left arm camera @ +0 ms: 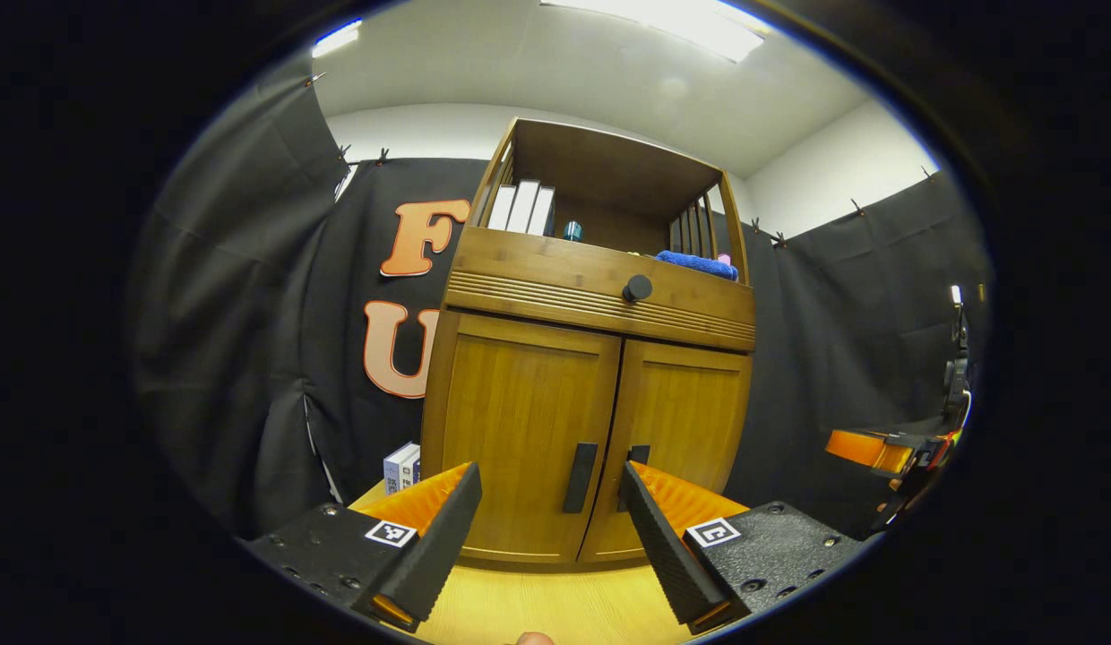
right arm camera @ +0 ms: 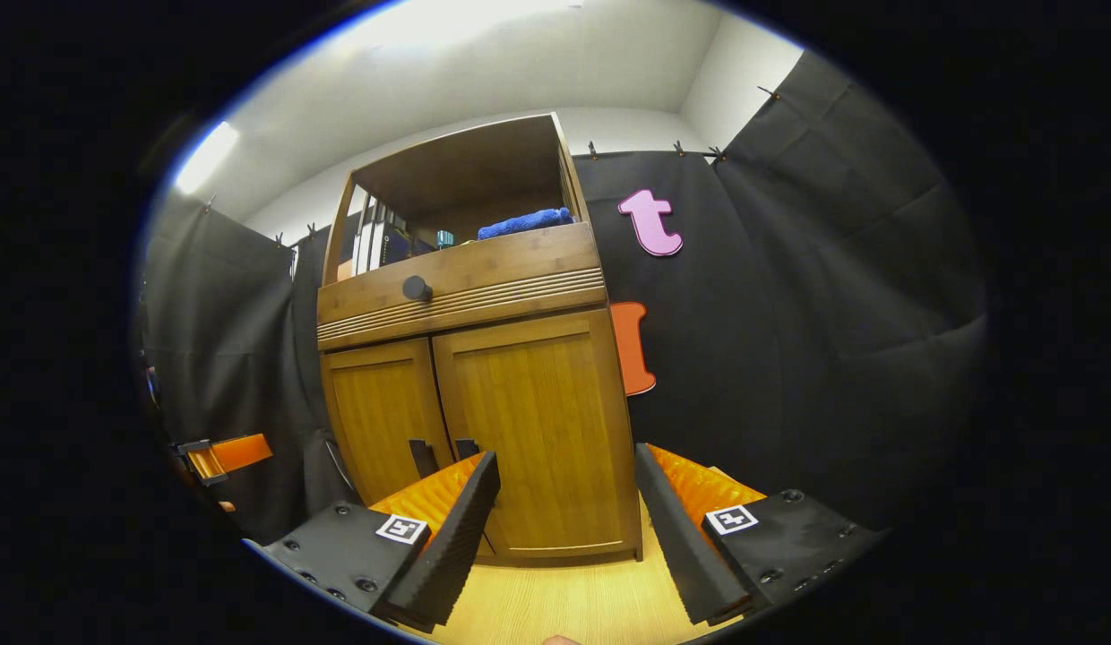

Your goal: Open the right door of the double-door shoe cabinet with the right hand, and open the left door with the left hand.

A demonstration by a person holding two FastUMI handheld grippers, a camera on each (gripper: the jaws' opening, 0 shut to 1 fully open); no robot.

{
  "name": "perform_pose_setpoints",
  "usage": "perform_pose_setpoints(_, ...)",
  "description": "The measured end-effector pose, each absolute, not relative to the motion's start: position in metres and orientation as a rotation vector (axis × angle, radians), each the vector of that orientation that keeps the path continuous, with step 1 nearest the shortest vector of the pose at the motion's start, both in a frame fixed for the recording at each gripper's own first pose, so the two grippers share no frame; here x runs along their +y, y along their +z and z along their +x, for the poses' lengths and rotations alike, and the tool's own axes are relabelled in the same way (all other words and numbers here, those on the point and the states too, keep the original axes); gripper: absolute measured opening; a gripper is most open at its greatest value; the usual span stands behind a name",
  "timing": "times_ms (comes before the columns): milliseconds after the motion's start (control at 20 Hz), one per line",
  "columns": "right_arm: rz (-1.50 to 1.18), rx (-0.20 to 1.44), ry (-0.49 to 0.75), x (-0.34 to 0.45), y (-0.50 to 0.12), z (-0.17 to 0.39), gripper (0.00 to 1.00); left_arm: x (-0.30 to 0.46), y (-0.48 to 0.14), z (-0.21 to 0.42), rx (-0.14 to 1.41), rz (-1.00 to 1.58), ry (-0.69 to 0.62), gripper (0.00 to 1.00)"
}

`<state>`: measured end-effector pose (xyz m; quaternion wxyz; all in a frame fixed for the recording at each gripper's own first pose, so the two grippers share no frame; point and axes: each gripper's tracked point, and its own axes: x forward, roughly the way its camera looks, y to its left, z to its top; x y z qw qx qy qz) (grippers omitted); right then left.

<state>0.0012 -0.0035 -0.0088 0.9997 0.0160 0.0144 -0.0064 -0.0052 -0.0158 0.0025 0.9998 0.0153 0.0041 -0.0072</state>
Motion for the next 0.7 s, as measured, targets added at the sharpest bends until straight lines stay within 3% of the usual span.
perform_pose_setpoints(200,0.021,0.04,-0.014,0.0,-0.012,0.008,0.98,-0.011,0.002,-0.006,0.013,0.036,-0.009,0.92)
perform_pose_setpoints(250,0.018,0.039,-0.014,0.0,-0.012,0.01,0.89,-0.011,0.001,-0.006,0.012,0.038,-0.006,0.92)
perform_pose_setpoints(350,0.014,0.035,-0.02,0.002,-0.015,0.015,0.89,-0.007,-0.001,-0.007,0.015,0.037,-0.006,0.94)
perform_pose_setpoints(400,0.016,0.034,-0.021,0.004,-0.016,0.018,0.98,-0.005,-0.003,-0.007,0.02,0.039,-0.008,0.94)
perform_pose_setpoints(450,0.02,0.038,-0.018,0.006,-0.02,0.021,0.98,-0.003,-0.004,-0.007,0.024,0.045,-0.006,0.94)
perform_pose_setpoints(500,0.023,0.046,-0.01,0.01,-0.025,0.025,0.89,-0.001,-0.005,-0.007,0.024,0.054,-0.002,0.94)
perform_pose_setpoints(600,0.027,0.062,0.009,0.018,-0.032,0.034,0.89,0.004,-0.003,-0.008,0.018,0.066,0.009,0.94)
perform_pose_setpoints(650,0.028,0.064,0.016,0.022,-0.034,0.039,0.98,0.006,-0.004,-0.007,0.016,0.069,0.011,0.94)
perform_pose_setpoints(700,0.025,0.063,0.014,0.023,-0.037,0.044,0.98,0.008,-0.005,-0.007,0.018,0.071,0.012,0.94)
